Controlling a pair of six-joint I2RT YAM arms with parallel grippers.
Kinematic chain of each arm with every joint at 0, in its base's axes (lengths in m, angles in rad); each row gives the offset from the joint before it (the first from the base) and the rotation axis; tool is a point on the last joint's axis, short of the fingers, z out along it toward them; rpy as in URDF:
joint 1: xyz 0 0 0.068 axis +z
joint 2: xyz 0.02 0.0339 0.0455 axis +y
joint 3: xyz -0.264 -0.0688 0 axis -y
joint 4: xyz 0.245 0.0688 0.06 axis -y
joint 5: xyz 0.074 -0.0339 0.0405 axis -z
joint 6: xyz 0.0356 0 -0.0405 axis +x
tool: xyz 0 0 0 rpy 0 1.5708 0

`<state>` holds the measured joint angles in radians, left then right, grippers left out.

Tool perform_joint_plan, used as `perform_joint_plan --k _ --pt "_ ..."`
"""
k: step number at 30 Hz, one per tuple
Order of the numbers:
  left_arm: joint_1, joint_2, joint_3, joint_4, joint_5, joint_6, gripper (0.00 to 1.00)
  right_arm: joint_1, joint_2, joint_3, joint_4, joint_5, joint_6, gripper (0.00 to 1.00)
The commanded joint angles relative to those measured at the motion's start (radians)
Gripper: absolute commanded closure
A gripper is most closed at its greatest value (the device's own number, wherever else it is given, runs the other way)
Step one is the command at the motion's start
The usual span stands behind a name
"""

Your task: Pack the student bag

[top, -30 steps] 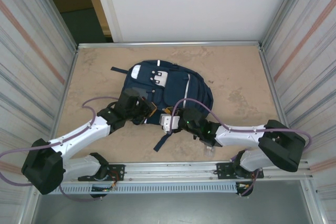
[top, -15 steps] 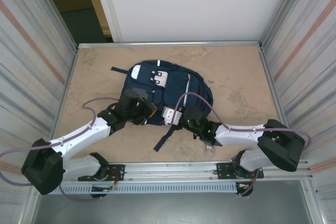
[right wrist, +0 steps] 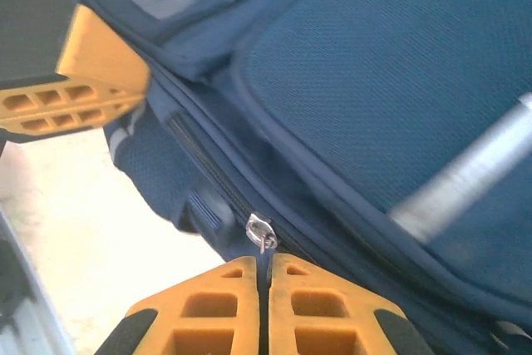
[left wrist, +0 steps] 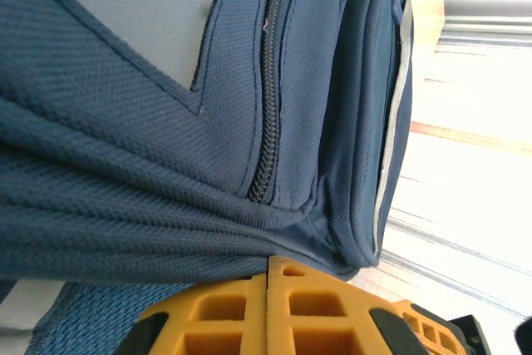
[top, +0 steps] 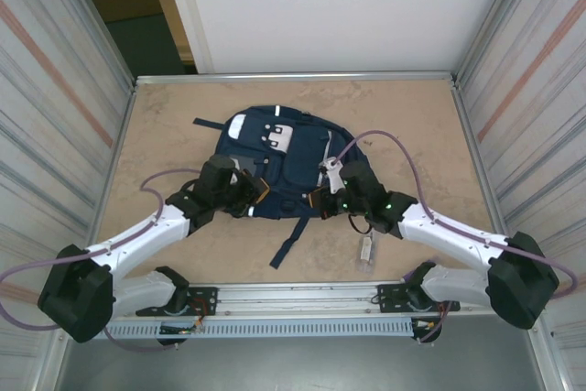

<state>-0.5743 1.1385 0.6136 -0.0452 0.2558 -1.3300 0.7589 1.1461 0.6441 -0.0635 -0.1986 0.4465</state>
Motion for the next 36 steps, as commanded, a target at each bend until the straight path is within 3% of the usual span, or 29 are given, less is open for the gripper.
perform_joint_plan --k 1,8,13,19,22,26,28,30,32,36 --pt "0.064 -0.035 -0.011 -0.024 -0.081 0.066 1.00 -0.058 -0.040 -0.024 -0.154 -0.164 0.188 1.00" --pt "0.181 -0.022 0.004 -0.052 -0.008 0.181 1.00 -0.183 -0.039 -0.022 -0.251 -0.211 0.112 1.00" --pt "0.333 0.050 0.045 -0.085 0.117 0.303 1.00 -0.240 -0.024 -0.014 -0.265 -0.201 0.014 1.00" --pt "0.470 0.260 0.196 -0.105 0.233 0.491 1.00 -0.238 0.023 0.014 -0.201 -0.266 -0.016 1.00" --pt "0.491 0.370 0.261 -0.066 0.268 0.495 1.00 -0.191 0.073 0.067 -0.181 -0.279 0.001 1.00" --pt "0.511 0.455 0.342 -0.072 0.304 0.545 0.88 -0.098 0.154 0.120 -0.098 -0.229 0.026 1.00" --pt "0.514 0.425 0.326 -0.096 0.301 0.546 0.74 -0.061 0.192 0.148 -0.043 -0.222 0.066 1.00" --pt "0.512 0.342 0.270 -0.127 0.289 0.540 0.60 -0.020 0.228 0.178 0.006 -0.210 0.088 1.00" --pt "0.497 0.245 0.209 -0.180 0.266 0.557 0.52 0.007 0.263 0.205 0.046 -0.206 0.093 1.00" --pt "0.435 0.031 0.107 -0.326 0.187 0.539 0.47 0.047 0.337 0.280 0.073 -0.242 0.104 1.00"
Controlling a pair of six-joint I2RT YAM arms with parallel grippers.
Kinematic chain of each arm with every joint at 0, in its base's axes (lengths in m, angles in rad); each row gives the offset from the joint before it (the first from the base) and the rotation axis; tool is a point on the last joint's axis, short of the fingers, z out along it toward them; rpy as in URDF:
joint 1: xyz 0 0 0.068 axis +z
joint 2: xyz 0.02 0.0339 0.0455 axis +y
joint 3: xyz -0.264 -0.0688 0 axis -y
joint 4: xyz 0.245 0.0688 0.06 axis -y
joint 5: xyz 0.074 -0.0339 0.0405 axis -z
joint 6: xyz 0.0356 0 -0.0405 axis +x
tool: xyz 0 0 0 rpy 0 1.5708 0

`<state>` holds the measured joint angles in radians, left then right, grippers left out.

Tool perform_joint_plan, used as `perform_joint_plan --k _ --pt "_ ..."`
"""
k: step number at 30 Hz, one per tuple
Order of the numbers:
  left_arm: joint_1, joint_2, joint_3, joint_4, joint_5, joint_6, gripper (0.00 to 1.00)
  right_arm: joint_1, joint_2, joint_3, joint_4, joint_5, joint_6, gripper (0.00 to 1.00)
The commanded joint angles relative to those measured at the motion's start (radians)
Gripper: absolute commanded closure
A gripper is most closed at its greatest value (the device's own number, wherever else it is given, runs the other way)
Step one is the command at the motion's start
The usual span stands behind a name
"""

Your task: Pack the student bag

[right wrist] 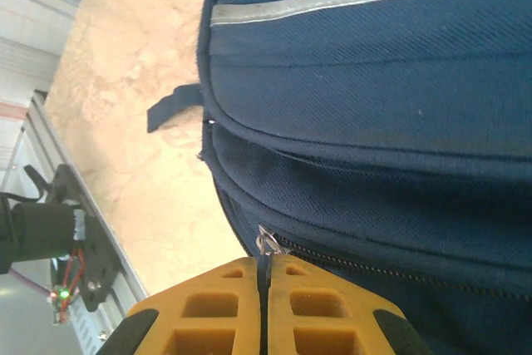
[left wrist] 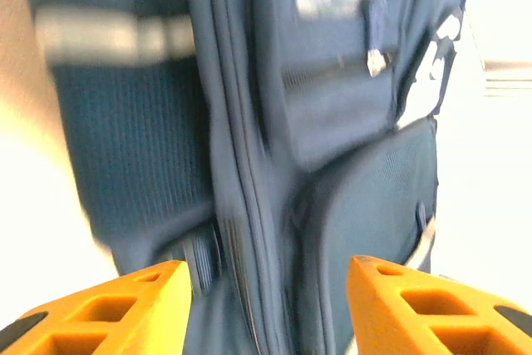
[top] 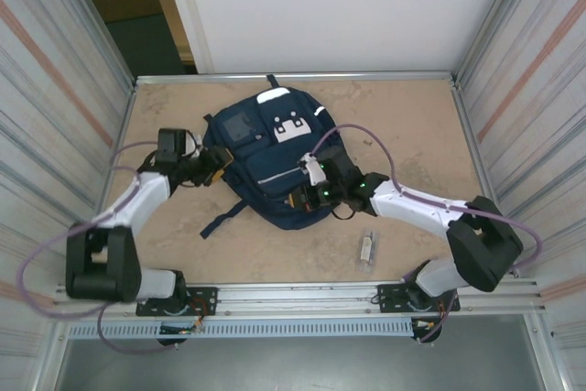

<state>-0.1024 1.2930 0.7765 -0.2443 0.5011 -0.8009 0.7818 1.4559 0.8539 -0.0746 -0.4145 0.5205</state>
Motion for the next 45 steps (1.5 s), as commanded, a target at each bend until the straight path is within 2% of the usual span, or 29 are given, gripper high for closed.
perform_joint_plan --k 1,5,7,14,16,19,21,22,29,35,39,42,43,45 --pt "-0.064 -0.179 -0.092 -0.124 -0.075 -0.036 0.46 0.036 0.042 0.081 0.099 -0.037 0.029 1.00" --pt "-0.221 -0.323 -0.203 -0.071 -0.182 -0.218 0.42 0.081 0.107 0.114 0.198 -0.099 0.030 1.00" --pt "-0.268 -0.348 -0.238 -0.039 -0.232 -0.273 0.42 0.105 0.129 0.135 0.211 -0.097 0.035 1.00" --pt "-0.286 -0.270 -0.255 0.037 -0.280 -0.323 0.43 0.156 0.215 0.181 0.277 -0.129 0.068 1.00" --pt "-0.286 -0.254 -0.238 0.034 -0.313 -0.303 0.52 0.177 0.220 0.174 0.278 -0.115 0.043 1.00" --pt "-0.284 -0.249 -0.205 -0.001 -0.352 -0.260 0.87 0.171 0.203 0.164 0.223 -0.084 0.013 1.00" --pt "-0.279 -0.250 -0.200 -0.010 -0.364 -0.242 0.99 0.155 0.165 0.139 0.169 -0.047 -0.011 1.00" --pt "-0.270 -0.249 -0.200 -0.010 -0.361 -0.232 1.00 0.146 0.139 0.121 0.141 -0.025 -0.036 1.00" --pt "-0.120 -0.212 -0.193 -0.002 -0.206 -0.134 1.00 0.025 -0.012 -0.003 -0.042 0.085 -0.197 1.00" --pt "0.006 -0.094 -0.082 -0.041 -0.098 0.017 1.00 -0.097 -0.090 -0.088 -0.085 0.075 -0.241 1.00" --pt "0.033 0.087 0.063 -0.033 -0.032 0.063 1.00 -0.074 -0.092 -0.080 -0.027 0.034 -0.219 1.00" --pt "0.023 0.182 0.117 0.076 -0.018 0.011 1.00 -0.033 -0.042 -0.014 0.002 0.032 -0.188 1.00" --pt "0.025 0.211 0.139 0.104 -0.023 0.005 0.97 -0.008 -0.019 0.016 0.011 0.042 -0.185 1.00" --pt "0.045 0.254 0.202 0.067 -0.045 0.037 0.84 0.036 0.033 0.066 0.052 0.056 -0.171 1.00"
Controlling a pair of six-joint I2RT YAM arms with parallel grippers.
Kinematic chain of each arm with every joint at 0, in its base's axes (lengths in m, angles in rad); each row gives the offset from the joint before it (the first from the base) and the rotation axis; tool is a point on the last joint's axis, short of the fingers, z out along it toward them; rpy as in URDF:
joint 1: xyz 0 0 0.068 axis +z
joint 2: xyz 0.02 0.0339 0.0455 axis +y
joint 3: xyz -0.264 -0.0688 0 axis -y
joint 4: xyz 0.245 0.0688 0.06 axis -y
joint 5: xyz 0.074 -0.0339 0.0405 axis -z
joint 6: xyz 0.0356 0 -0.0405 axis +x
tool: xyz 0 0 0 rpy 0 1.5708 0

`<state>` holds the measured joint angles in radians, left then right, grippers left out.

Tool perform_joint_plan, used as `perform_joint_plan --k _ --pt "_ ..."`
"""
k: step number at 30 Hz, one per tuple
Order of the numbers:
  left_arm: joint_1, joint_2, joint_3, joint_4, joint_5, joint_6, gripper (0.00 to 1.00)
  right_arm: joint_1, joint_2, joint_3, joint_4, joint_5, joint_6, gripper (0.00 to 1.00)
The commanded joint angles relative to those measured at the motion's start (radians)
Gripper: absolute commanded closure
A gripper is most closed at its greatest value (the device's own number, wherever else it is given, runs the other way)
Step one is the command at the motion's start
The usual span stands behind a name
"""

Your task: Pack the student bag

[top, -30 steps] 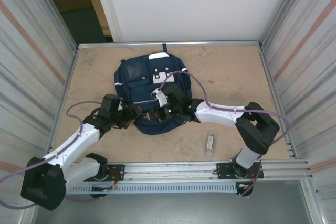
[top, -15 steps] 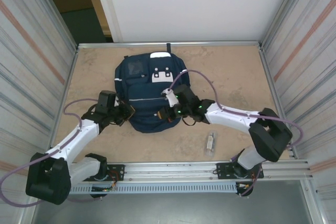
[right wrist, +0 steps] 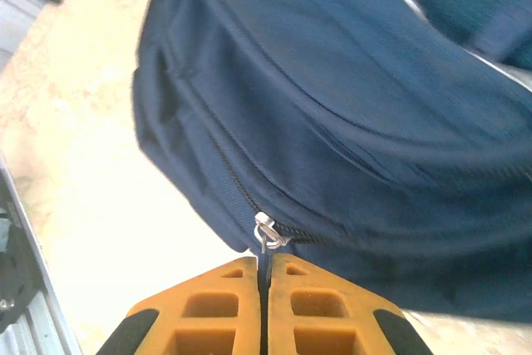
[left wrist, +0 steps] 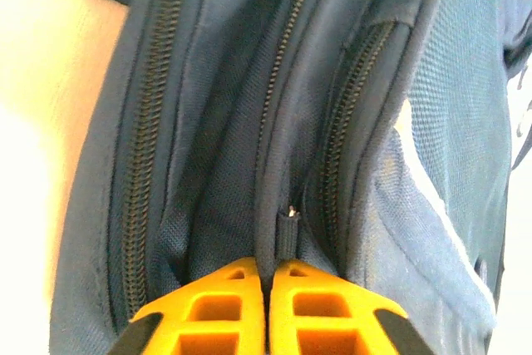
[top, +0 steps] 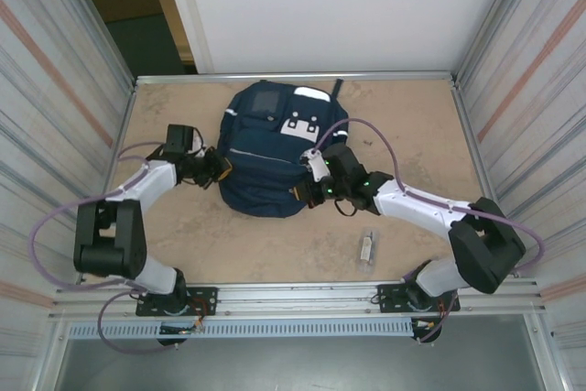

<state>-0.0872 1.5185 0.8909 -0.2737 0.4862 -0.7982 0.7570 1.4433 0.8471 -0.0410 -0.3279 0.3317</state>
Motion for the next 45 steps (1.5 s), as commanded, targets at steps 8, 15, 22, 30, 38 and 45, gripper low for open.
perform_joint_plan --k 8,15,22,30,38,45 --pt "0.035 -0.233 -0.034 -0.093 -0.076 0.023 0.41 0.171 0.241 0.257 0.146 -0.031 0.099 1.00" --pt "-0.088 -0.490 -0.286 -0.004 -0.103 -0.193 0.40 0.235 0.309 0.306 0.179 -0.061 0.109 1.00" --pt "-0.185 -0.438 -0.274 -0.013 -0.204 -0.219 0.46 0.266 0.320 0.283 0.210 -0.044 0.134 1.00" --pt "-0.184 -0.449 -0.265 -0.069 -0.288 -0.163 1.00 0.252 0.235 0.172 0.139 0.011 0.091 1.00" --pt "-0.092 -0.468 -0.241 -0.099 -0.167 -0.065 1.00 0.132 0.030 -0.002 -0.095 0.110 -0.089 1.00" --pt "-0.086 -0.441 -0.243 -0.093 -0.081 -0.023 1.00 -0.117 -0.035 -0.142 -0.031 0.157 -0.106 1.00"
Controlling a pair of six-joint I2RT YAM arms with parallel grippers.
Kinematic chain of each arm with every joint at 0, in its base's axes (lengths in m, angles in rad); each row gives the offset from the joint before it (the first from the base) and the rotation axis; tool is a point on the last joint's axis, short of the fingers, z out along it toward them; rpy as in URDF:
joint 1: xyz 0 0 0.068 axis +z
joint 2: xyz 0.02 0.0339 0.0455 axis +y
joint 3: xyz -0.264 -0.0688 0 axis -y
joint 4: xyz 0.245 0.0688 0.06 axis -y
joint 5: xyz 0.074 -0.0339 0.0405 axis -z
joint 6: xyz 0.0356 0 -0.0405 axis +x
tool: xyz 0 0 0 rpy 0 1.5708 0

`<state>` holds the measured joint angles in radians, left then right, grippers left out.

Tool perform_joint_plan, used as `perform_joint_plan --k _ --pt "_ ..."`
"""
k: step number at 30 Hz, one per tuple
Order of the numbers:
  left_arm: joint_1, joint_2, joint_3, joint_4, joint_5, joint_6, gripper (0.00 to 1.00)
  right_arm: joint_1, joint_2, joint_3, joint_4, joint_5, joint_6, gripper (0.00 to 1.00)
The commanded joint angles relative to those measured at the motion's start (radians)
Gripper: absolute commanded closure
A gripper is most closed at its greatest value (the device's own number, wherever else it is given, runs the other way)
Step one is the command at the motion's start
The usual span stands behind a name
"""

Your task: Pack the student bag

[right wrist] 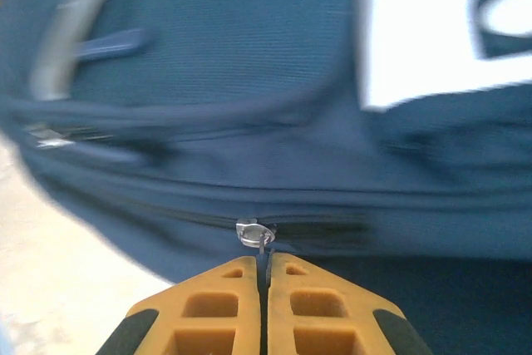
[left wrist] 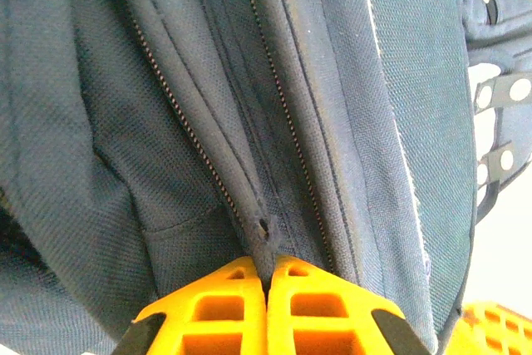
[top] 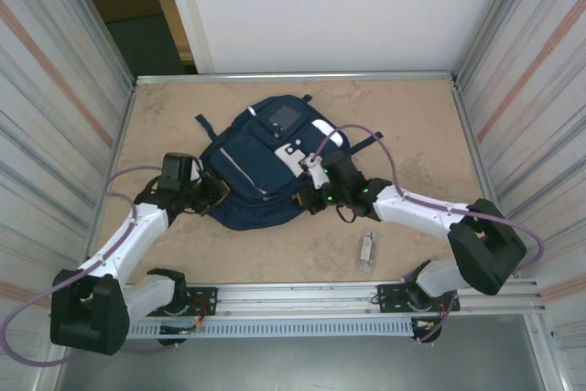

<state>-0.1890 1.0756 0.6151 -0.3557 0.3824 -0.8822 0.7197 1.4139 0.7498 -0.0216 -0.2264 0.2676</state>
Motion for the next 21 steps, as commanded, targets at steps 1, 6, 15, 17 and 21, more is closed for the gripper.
perform_joint_plan --k 1,6,15,17,21 --pt "0.015 0.001 0.027 -0.009 0.033 0.061 1.00 -0.105 0.005 -0.046 -0.036 0.053 -0.047 1.00" --pt "0.015 0.002 0.027 -0.028 0.088 0.089 1.00 -0.143 0.066 -0.021 0.038 0.079 -0.026 1.00" --pt "-0.006 -0.084 0.067 -0.111 0.151 0.097 0.68 -0.118 -0.065 -0.005 -0.032 0.184 -0.098 0.77" --pt "-0.032 -0.079 0.138 -0.188 0.152 0.161 0.59 -0.108 -0.131 -0.001 -0.078 0.223 -0.137 0.74" --pt "-0.068 -0.028 0.296 -0.368 0.053 0.268 0.53 -0.096 -0.241 0.003 -0.123 0.314 -0.210 0.02"
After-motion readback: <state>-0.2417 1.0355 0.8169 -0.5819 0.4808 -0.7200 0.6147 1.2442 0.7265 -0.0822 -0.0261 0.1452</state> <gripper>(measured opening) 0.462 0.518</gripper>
